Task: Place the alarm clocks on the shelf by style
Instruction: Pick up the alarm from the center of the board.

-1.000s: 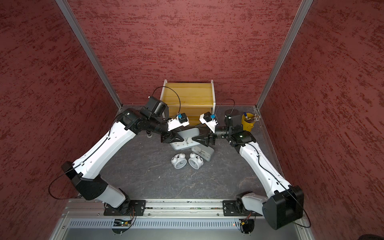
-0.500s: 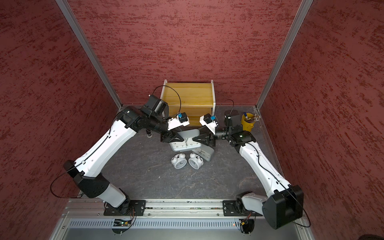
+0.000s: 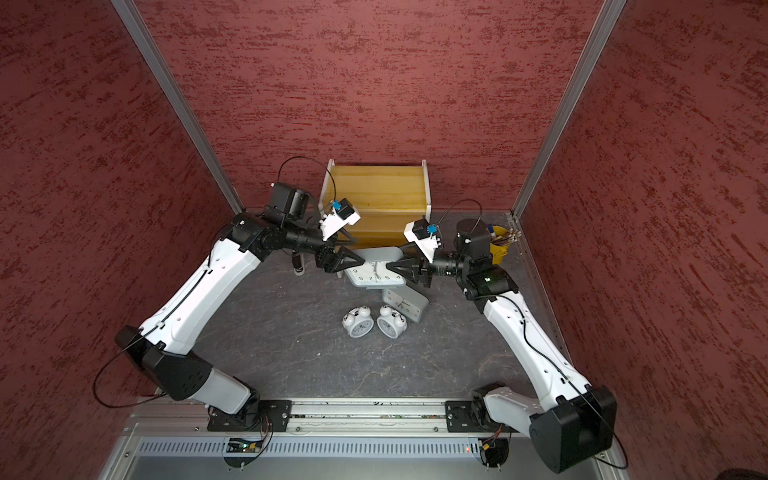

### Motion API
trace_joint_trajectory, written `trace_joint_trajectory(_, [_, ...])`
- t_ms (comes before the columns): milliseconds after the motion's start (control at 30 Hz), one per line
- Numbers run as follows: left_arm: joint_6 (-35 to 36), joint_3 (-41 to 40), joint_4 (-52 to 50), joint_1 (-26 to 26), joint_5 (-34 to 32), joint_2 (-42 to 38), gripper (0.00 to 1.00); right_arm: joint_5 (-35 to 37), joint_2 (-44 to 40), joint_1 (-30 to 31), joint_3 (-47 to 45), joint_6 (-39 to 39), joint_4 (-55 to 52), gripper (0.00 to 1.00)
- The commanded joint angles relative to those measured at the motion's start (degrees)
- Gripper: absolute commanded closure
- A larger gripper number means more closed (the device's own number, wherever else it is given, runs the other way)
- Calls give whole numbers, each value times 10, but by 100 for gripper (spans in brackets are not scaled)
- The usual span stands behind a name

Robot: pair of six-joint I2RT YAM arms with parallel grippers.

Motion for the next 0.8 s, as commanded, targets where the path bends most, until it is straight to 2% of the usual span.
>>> trace_joint_trajectory(0, [-75, -88, 156, 27, 43, -71, 10, -2, -10, 4, 35, 29, 36, 100])
trace_joint_trajectory(167, [-111, -210, 261, 56, 63, -156, 1, -28, -10, 4, 55, 42, 37, 100])
trace_joint_trajectory(333, [-135, -282, 326, 80, 129, -197, 0, -67, -3, 4, 76, 63, 39, 100])
trace_joint_trajectory(600, [-111, -319, 345, 77, 169, -213, 0, -121, 8, 4, 97, 101, 69, 100])
trace_joint_trajectory(767, [-86, -317, 341, 52, 176, -210, 1, -141, 22, 4, 104, 128, 90, 100])
